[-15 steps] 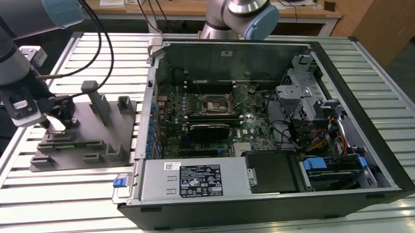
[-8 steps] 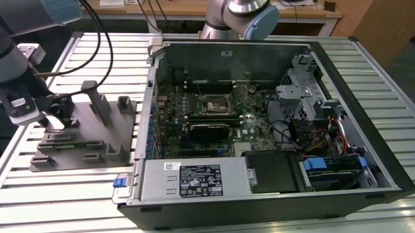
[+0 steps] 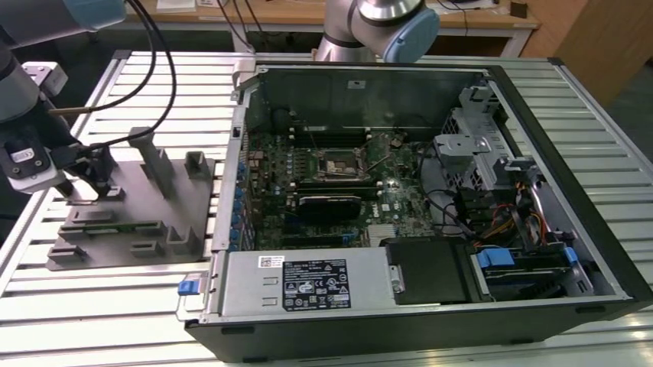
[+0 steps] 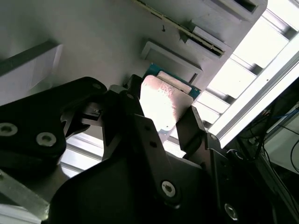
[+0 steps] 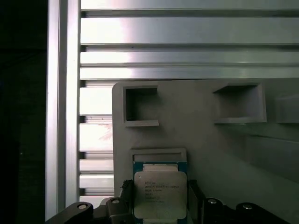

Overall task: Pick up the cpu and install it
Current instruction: 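Pick up the cpu and move it towards the insertion slot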

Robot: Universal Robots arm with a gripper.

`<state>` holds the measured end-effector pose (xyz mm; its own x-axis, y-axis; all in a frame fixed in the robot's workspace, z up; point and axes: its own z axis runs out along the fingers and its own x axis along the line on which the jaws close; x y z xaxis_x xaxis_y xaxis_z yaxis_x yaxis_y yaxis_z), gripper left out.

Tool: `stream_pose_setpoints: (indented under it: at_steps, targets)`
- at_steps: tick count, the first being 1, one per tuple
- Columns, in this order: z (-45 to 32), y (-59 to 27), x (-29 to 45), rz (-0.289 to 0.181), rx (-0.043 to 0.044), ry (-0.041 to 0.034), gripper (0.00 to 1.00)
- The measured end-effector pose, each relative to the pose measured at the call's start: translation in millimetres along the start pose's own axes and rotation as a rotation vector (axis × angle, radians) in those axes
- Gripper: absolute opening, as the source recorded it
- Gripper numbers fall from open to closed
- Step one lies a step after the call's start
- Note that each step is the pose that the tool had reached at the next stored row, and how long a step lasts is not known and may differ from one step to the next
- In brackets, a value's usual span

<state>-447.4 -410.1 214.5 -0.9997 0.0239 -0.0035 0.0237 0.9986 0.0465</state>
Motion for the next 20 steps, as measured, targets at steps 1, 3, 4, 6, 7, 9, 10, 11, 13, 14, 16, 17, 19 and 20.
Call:
stream_pose_setpoints:
  at_steps: [1,3,4,6,7,9,10,11,13,14,16,17,19,20]
  targets:
    - [-1.2,0.1,0.0,0.0,0.0001,0.0001,0.54]
    - [-3.5,0.2,0.0,0.0,0.0,0.0,0.54]
    - [-4.7,0.2,0.0,0.0,0.0,0.0,0.54]
    - [-6.6,0.3,0.0,0.0,0.0001,0.0,0.54]
    - [-7.7,0.4,0.0,0.0,0.0,0.0,0.54]
    - [-10.2,0.5,0.0,0.0,0.0001,0.0,0.54]
    - [-11.5,0.5,0.0,0.0,0.0,0.0,0.54]
    - [-12.8,0.6,0.0,0.0,0.0001,0.0,0.54]
    - [-15.1,0.7,0.0,0.0,0.0001,0.0001,0.54]
    - [-16.2,0.8,-0.1,0.0,0.0001,0.0,0.54]
    - [-17.9,0.8,-0.1,0.0,0.0001,0.0001,0.54]
    - [-18.5,0.9,-0.1,0.0,0.0,0.0,0.54]
    - [-19.7,0.9,-0.1,0.0,0.0001,0.0001,0.54]
    - [-20.4,1.0,-0.1,0.0,0.0,-0.0001,0.54]
